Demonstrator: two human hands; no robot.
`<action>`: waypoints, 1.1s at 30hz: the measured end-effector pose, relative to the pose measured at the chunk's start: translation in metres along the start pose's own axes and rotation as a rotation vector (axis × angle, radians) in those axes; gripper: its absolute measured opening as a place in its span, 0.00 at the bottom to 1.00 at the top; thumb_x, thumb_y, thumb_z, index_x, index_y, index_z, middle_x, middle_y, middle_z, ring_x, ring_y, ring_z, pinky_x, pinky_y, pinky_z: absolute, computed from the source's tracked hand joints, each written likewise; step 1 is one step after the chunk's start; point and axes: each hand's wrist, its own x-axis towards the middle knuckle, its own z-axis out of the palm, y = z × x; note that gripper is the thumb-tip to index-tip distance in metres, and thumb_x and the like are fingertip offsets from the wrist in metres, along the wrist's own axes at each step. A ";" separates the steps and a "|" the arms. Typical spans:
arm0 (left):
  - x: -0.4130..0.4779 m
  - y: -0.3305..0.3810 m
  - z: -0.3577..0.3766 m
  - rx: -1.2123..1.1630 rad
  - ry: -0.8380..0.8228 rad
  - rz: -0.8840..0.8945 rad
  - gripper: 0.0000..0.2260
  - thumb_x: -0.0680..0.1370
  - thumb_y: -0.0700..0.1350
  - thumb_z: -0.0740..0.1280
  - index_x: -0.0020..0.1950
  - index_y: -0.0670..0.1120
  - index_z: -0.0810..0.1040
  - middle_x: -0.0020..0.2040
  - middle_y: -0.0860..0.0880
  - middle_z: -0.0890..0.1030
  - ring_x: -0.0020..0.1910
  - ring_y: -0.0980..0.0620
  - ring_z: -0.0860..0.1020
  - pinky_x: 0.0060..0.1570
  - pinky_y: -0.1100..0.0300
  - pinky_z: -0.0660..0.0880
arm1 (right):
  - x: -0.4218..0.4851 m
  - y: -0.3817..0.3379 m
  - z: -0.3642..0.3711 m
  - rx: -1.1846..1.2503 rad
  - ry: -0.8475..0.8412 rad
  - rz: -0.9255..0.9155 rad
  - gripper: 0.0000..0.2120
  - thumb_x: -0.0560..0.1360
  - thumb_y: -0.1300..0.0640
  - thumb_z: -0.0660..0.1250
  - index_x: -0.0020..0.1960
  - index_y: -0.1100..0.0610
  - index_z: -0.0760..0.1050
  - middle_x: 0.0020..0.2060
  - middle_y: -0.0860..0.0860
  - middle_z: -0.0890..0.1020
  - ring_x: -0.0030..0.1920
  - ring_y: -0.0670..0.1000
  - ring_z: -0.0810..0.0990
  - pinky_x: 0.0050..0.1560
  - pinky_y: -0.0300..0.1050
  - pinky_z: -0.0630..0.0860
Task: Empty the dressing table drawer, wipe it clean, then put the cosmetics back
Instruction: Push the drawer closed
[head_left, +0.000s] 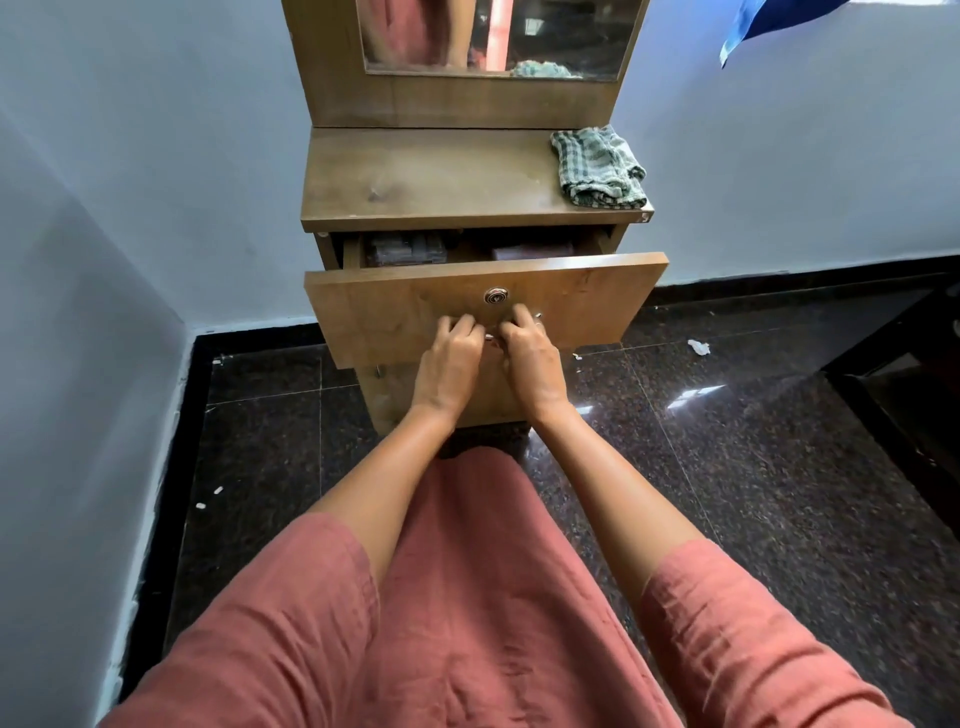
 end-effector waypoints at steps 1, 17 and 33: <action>0.007 -0.001 0.001 0.011 -0.008 -0.012 0.10 0.78 0.35 0.57 0.54 0.35 0.76 0.56 0.41 0.76 0.58 0.41 0.70 0.43 0.47 0.76 | 0.006 0.000 0.001 -0.012 0.002 0.001 0.08 0.76 0.65 0.57 0.44 0.67 0.74 0.55 0.60 0.73 0.55 0.62 0.71 0.43 0.57 0.71; 0.065 -0.028 0.015 0.065 -0.038 -0.034 0.15 0.79 0.34 0.54 0.65 0.38 0.70 0.63 0.43 0.72 0.61 0.42 0.68 0.54 0.51 0.74 | 0.072 0.005 0.020 -0.142 0.017 0.023 0.10 0.78 0.62 0.57 0.49 0.65 0.76 0.61 0.57 0.72 0.64 0.60 0.66 0.41 0.56 0.75; 0.054 -0.023 0.013 0.204 -0.098 -0.033 0.23 0.79 0.34 0.53 0.74 0.40 0.55 0.74 0.43 0.60 0.74 0.46 0.59 0.70 0.54 0.61 | 0.060 -0.005 0.027 -0.200 -0.026 0.002 0.17 0.77 0.67 0.53 0.65 0.63 0.67 0.64 0.58 0.68 0.67 0.58 0.65 0.52 0.54 0.76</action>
